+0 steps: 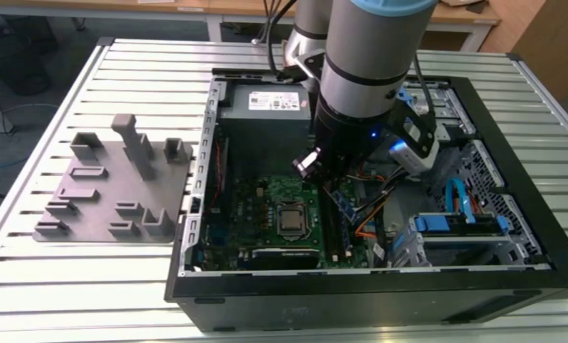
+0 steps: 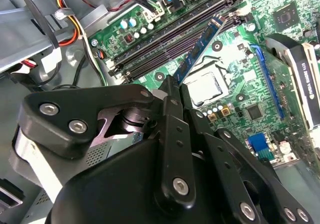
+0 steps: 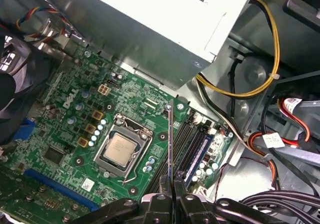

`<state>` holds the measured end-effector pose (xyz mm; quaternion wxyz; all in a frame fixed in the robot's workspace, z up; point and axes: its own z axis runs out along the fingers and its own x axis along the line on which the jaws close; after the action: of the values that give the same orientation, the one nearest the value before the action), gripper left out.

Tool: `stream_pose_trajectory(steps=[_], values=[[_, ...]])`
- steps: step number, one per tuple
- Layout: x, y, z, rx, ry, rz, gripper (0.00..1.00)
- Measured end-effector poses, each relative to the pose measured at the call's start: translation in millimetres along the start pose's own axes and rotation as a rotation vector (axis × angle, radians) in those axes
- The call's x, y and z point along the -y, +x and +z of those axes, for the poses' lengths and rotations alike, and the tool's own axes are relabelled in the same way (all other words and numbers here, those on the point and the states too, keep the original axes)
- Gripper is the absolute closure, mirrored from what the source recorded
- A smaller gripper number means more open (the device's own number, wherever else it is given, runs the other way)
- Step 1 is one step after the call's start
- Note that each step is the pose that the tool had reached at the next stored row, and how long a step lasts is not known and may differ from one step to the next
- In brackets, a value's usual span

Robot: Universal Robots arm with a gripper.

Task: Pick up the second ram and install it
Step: 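Insert the second ram into the second slot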

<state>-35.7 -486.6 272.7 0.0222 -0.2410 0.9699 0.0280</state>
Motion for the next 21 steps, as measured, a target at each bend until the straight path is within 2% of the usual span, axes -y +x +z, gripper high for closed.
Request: stream_pose_trajectory(steps=[21], values=[[0.0, 0.0, 0.0, 0.0019, 0.0025, 0.042, 0.86]])
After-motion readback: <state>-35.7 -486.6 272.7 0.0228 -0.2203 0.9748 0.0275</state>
